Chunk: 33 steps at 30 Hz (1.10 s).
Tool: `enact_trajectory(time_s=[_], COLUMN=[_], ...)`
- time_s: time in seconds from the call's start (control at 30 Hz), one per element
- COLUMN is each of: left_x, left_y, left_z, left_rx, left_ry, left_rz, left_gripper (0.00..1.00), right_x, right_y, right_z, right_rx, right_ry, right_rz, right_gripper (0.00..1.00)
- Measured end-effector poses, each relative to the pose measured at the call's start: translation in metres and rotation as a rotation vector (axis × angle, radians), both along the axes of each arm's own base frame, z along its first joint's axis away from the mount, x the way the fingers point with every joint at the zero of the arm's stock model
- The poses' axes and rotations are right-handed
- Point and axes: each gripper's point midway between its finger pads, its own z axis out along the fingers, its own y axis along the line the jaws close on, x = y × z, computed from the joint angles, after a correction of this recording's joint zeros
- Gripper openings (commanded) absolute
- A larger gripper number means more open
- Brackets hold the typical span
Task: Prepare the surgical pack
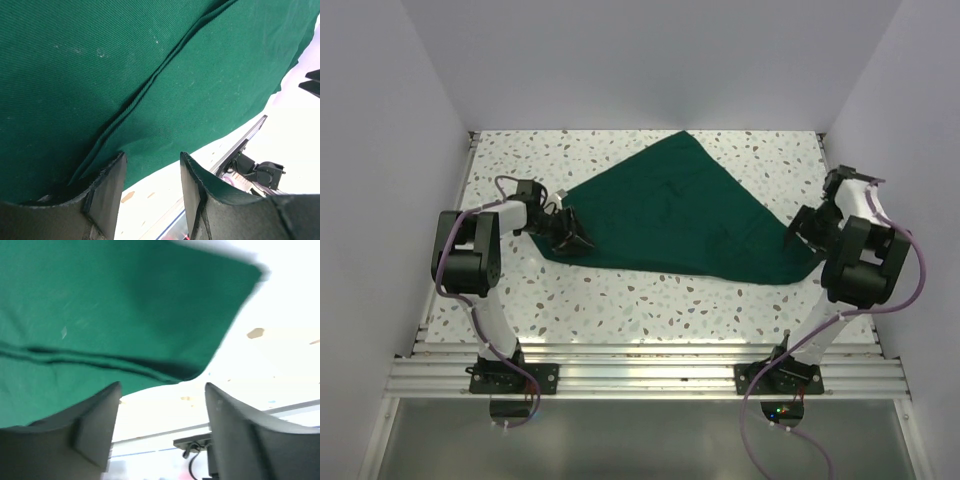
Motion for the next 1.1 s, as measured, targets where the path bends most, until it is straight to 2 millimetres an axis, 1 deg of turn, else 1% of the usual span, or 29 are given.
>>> enact_trajectory(time_s=[0.13, 0.2, 0.23, 0.4, 0.5, 0.57, 0.6, 0.7, 0.9, 0.93, 1.1], left_x=[0.0, 0.0, 0.0, 0.001, 0.001, 0.001, 0.001, 0.001, 0.0, 0.0, 0.0], left_y=[0.0, 0.001, 0.001, 0.0, 0.001, 0.001, 0.001, 0.001, 0.001, 0.001, 0.001], left_z=[-0.001, -0.001, -0.001, -0.001, -0.001, -0.001, -0.001, -0.001, -0.001, -0.001, -0.001], left_rx=[-0.009, -0.02, -0.026, -0.039, -0.04, -0.039, -0.04, -0.039, -0.039, -0.038, -0.036], left_ry=[0.004, 0.012, 0.014, 0.026, 0.029, 0.031, 0.031, 0.033, 0.04, 0.041, 0.045], left_rz=[-0.001, 0.001, 0.003, 0.004, 0.009, 0.01, 0.01, 0.012, 0.018, 0.018, 0.019], left_gripper=[0.53, 0.53, 0.53, 0.53, 0.53, 0.53, 0.53, 0.53, 0.53, 0.53, 0.53], right_x=[-0.003, -0.003, -0.002, -0.005, -0.002, 0.0, 0.002, 0.006, 0.008, 0.008, 0.008], right_y=[-0.03, -0.04, -0.044, -0.044, -0.044, -0.046, -0.047, -0.049, -0.048, -0.048, -0.048], right_z=[0.0, -0.001, -0.003, -0.016, -0.025, -0.032, -0.035, -0.049, -0.049, -0.049, -0.05], right_rx=[-0.006, -0.01, -0.01, -0.002, 0.01, 0.023, 0.033, 0.06, 0.086, 0.093, 0.123], right_ry=[-0.023, -0.037, -0.045, -0.045, -0.053, -0.063, -0.068, -0.067, -0.074, -0.076, -0.081], right_rz=[-0.135, -0.178, -0.194, -0.202, -0.199, -0.206, -0.208, -0.209, -0.19, -0.191, -0.198], right_gripper=[0.8, 0.81, 0.84, 0.87, 0.89, 0.95, 0.96, 0.96, 0.89, 0.85, 0.75])
